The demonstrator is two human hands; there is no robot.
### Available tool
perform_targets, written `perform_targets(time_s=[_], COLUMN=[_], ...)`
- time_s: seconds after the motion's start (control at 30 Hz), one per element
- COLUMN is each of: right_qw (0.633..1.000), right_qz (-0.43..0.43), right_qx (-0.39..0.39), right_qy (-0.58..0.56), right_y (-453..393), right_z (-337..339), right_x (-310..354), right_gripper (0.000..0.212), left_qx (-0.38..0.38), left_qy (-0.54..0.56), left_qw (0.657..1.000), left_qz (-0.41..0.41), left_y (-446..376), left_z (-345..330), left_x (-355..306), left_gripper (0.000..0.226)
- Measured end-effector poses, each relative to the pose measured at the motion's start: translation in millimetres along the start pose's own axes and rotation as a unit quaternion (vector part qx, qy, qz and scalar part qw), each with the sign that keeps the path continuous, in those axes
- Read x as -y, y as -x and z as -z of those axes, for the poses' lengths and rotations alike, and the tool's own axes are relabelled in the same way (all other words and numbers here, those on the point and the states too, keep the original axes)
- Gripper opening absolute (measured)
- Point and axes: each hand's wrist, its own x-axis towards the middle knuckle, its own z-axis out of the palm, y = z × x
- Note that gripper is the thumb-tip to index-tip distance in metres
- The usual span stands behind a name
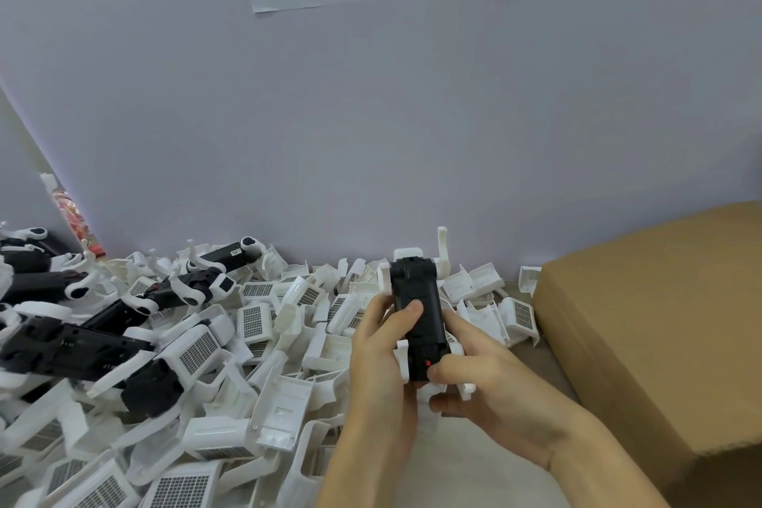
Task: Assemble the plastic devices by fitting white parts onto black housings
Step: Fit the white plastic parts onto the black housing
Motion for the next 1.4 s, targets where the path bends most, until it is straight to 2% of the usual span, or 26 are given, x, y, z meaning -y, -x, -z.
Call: perform_targets(time_s=[0.27,0.47,0.93,1.4], right_qw=[0.999,0.999,1.0,1.0], right_qz=[-0.023,-0.016,0.01,-0.009], right_qx=[-0.047,-0.029,-0.001,-0.019], right_qy=[0.007,-0.011,-0.008,-0.018], right_y=[-1.1,1.3,0.4,-2.9], right_z=[-3.2,-3.3,0.0,-1.4], right_x=[-0.4,0.8,-3.1,-3.4], right_gripper=[0.048,0.041,0.054,0.05], left_qx=[-0.002,0.002,0.0,-0.007], left_qy=[0.009,0.006,-0.015,-0.001], left_qw=[1.0,1.0,1.0,1.0], left_qz=[0.003,-0.001,-0.007,-0.007], left_y=[-1.3,-0.3,0.0,-2.7], left_z=[0.9,-0.5,-0.5,0.4], left_x=[0.4,0.6,1.4,3.5], left_gripper=[0.039,0.035,0.032,0.029])
